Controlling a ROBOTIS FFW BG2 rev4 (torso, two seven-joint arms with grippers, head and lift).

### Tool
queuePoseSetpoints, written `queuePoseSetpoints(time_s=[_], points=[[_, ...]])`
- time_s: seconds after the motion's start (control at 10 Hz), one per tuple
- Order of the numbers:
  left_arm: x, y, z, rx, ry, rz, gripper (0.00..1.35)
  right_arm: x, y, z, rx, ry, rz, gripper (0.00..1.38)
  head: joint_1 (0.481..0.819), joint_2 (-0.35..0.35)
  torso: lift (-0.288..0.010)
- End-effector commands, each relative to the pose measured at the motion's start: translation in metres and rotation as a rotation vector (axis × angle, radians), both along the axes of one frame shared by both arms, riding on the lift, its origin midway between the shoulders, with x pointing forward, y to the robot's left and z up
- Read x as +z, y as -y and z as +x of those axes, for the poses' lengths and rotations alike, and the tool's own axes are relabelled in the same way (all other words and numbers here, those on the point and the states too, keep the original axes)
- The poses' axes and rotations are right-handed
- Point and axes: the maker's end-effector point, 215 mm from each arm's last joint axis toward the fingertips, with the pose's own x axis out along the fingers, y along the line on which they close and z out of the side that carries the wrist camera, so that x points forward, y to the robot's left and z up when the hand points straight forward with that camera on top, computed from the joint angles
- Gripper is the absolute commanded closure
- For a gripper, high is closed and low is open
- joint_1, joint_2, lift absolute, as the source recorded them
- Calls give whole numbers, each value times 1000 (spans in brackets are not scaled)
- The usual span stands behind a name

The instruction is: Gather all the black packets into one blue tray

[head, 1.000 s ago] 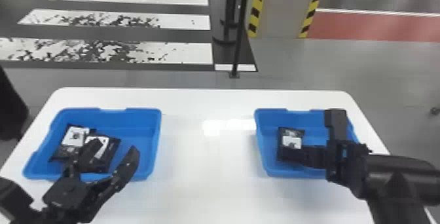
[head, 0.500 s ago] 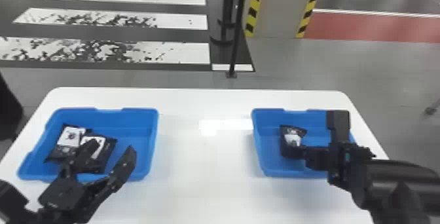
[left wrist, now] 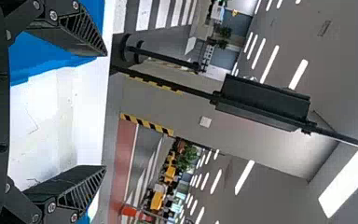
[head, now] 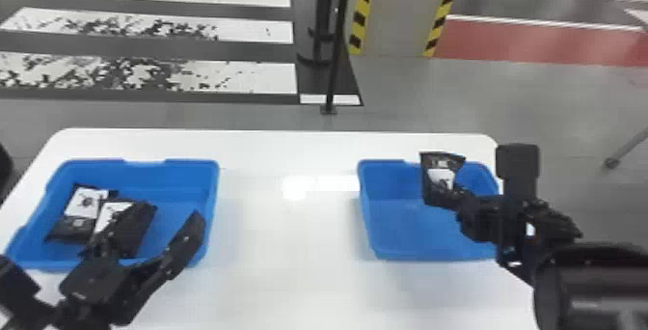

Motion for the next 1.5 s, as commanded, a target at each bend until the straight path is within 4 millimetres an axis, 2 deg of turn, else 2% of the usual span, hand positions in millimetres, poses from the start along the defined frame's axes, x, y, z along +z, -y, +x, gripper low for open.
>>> queuePoseSetpoints(time_s=[0.0,0.1,0.2,0.4,0.6,0.7,0.8,1.0,1.2,1.4], points=[[4,14,5,-38,-3,-23,174,33,-15,-8,40,72,-22,1279,695,-145,-110],[-4,29,5,-87,-50,-52,173,44,-32,-10,87,102,-17,1279,695,-148,-110],[0,41,7,-131,-53,-65,162,51,-51,-12,132,125,-16,1279,695,-146,-110],[12,70,11,-218,-55,-121,150,50,-79,-18,204,124,-14,1279,695,-138,-110],[20,94,9,-297,-100,-229,131,40,-94,-26,239,102,10,1279,695,-141,-110],[21,106,6,-345,-136,-285,125,44,-102,-26,265,113,14,1279,695,-146,-110],[25,113,5,-372,-154,-337,116,49,-112,-24,292,130,17,1279,695,-151,-110],[27,114,11,-382,-168,-416,114,58,-132,-26,351,156,34,1279,695,-149,-110],[30,114,23,-385,-161,-423,113,52,-167,-38,455,135,77,1279,695,-129,-110],[31,125,33,-411,-176,-495,111,48,-203,-40,568,140,120,1279,695,-82,-110]])
